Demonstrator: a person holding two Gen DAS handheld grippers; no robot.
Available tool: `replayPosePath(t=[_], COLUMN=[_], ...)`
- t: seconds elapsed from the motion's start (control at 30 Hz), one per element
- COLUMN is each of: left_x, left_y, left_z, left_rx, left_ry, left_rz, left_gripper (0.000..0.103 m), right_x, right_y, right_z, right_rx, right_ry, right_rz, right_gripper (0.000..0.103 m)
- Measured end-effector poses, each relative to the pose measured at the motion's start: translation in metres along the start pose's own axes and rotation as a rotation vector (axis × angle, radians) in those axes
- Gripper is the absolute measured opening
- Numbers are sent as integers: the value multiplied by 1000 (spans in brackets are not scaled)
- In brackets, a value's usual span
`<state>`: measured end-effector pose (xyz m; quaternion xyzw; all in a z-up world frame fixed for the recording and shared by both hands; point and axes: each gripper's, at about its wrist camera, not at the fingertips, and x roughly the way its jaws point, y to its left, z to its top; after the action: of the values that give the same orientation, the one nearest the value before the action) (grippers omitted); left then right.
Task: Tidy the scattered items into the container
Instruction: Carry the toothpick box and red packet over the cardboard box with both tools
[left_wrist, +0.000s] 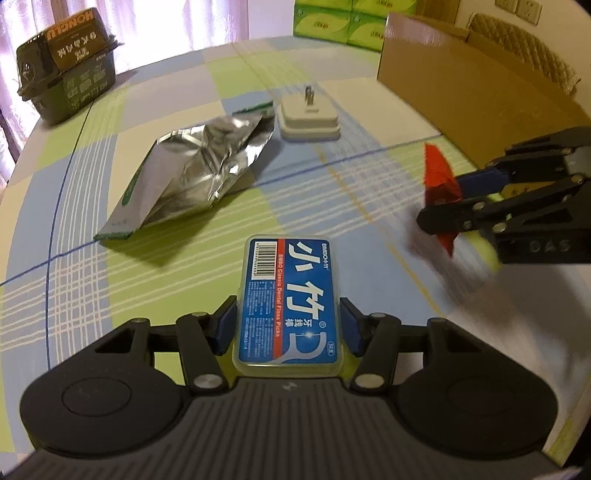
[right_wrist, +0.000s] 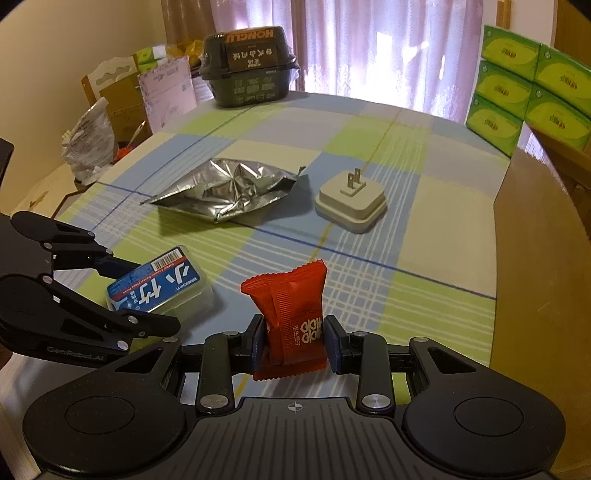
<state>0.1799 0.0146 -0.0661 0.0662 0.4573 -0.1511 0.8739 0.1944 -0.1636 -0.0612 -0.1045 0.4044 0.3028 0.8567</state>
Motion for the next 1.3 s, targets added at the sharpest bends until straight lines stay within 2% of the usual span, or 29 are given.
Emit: replayPosePath(t=[0.17,0.5,0.87,1.0,1.1,1.3], left_x=[-11,-16,-29,-44,-54,-69], left_y=[-4,-21,-40,-57,-72,-122], left_z=[11,18,20,31,42,77], left_rx=[-9,23,51,69,55,107], left_ry=[-43,-41,-51,-92,-120,-178], left_rz=[-5,3,-16,-24,-63,-130], left_gripper=[52,52,52,52,52,52], right_x=[-4,-20,-56,-85,-117,-178], right_y=[0,-1,-4,-14,-30,-73], right_z=[0,0,-2,5,11,12], right_rx=[0,32,101,107,124,166], right_ry=[-9,-46,-104,-152,-202,-276], right_rz=[-6,-15,-46,-88,-132,-238], right_gripper=[36,36,36,36,36,36])
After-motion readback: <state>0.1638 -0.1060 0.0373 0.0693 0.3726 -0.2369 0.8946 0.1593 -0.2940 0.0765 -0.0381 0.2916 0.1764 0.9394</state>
